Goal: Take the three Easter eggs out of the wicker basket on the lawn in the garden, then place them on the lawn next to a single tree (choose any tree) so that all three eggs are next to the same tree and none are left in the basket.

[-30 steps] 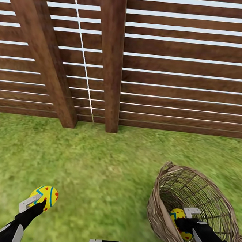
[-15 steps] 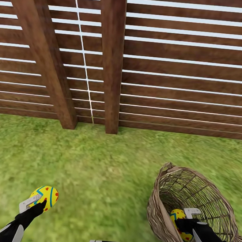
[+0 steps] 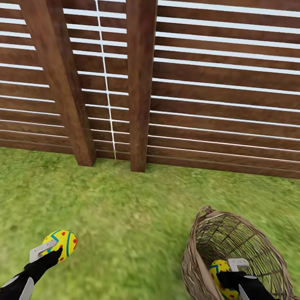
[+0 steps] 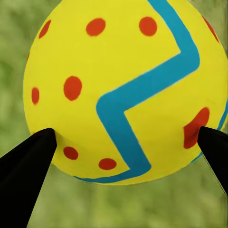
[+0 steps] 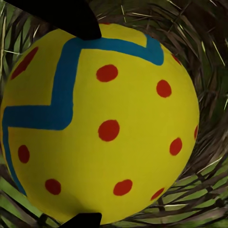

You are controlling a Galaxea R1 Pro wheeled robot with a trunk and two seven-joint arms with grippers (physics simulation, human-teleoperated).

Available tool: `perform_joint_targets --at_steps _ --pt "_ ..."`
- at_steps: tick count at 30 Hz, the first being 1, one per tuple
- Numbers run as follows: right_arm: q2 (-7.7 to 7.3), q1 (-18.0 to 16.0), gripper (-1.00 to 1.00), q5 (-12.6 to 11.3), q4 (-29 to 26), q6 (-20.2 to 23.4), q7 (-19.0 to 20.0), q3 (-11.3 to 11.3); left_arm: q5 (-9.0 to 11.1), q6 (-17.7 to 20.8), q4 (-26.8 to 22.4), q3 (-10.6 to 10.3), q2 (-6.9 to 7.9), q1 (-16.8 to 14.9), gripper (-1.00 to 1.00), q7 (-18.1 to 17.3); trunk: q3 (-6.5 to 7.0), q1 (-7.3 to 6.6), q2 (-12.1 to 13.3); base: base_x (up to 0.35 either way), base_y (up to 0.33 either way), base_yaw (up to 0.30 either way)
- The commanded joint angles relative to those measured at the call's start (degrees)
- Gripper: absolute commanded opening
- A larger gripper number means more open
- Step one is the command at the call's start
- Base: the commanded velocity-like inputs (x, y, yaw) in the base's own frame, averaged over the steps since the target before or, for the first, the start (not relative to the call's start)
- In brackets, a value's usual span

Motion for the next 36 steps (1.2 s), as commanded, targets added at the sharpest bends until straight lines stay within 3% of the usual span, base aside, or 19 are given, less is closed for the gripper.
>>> perform_joint_targets --at_steps 1,36 --pt "-0.06 -0.01 -1.0 -0.27 -0.11 0.29 -0.01 0.36 0.04 0.43 -0.1 0.28 0.0 -0.04 -1.0 -0.37 0.18 -0.03 0.0 0.0 0.0 0.0" --pt "1.23 -0.01 -1.0 -0.19 -0.1 0.28 0.0 0.43 0.46 -0.1 -0.11 0.37 0.04 -0.03 -1.0 -0.9 7.94 -0.94 0.47 -0.04 0.0 0.0"
